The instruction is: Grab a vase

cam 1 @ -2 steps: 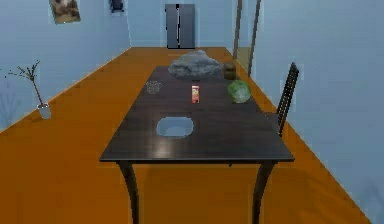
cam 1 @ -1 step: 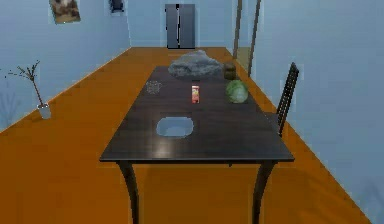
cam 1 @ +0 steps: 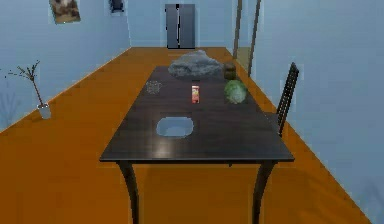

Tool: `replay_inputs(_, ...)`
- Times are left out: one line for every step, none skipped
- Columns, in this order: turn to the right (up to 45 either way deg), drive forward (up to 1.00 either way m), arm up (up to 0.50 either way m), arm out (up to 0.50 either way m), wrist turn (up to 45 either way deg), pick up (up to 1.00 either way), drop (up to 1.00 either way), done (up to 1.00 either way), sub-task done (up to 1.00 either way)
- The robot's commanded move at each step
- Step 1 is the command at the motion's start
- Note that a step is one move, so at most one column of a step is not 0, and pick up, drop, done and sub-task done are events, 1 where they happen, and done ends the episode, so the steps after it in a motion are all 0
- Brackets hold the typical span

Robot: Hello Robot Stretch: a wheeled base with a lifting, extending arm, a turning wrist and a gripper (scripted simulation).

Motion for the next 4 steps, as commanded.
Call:
replay_inputs(0.0, 0.00, 0.00, 0.06, 0.0, 0.00, 0.00, 0.00, 0.00)
replay_inputs(0.0, 0.00, 0.00, 0.00, 45.0, 0.00, 0.00, 0.00, 0.00)
replay_inputs(0.0, 0.00, 0.00, 0.00, 45.0, 0.00, 0.00, 0.00, 0.00)
replay_inputs(0.0, 0.00, 0.00, 0.00, 45.0, 0.00, 0.00, 0.00, 0.00)
